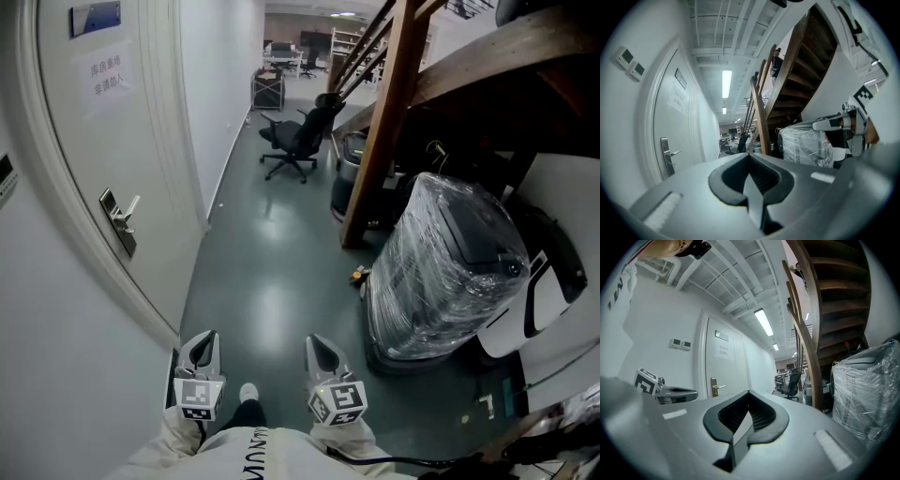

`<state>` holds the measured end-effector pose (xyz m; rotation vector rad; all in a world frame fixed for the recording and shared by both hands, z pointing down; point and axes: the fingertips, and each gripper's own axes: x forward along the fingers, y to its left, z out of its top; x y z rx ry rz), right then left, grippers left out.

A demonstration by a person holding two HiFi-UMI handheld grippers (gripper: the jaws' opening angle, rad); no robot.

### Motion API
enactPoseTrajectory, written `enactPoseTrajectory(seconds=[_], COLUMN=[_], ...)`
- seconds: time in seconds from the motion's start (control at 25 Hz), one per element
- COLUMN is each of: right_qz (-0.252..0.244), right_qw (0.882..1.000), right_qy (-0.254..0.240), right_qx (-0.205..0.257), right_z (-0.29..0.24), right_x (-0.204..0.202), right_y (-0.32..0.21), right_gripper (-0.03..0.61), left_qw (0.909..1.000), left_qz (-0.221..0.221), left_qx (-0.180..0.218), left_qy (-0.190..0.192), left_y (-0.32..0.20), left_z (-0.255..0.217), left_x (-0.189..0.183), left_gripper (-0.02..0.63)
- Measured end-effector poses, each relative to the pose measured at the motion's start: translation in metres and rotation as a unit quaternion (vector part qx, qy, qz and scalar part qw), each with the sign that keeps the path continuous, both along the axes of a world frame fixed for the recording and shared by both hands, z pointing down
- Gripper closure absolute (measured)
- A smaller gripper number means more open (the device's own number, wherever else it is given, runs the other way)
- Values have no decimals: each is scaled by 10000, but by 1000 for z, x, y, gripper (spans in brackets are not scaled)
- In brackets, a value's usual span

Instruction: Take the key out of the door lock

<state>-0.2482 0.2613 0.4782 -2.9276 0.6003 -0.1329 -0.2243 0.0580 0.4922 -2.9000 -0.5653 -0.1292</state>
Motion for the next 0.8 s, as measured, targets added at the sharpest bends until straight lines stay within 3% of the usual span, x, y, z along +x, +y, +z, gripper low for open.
enactPoseTrajectory(seconds=[0.24,0.8], right_qz=[121,59], right_qw=[9998,9995], right_qy=[-73,-172], right_qx=[-103,-246], right_z=[0,0], right_x=[53,197], right_y=[-5,-68], right_gripper=[581,581], left_qw=[9998,9997], left_qz=[163,159], left_qx=[-124,-157], left_qy=[33,-39], left_y=[0,-58], left_z=[-1,4], left_x=[61,202], left_gripper=[614,614])
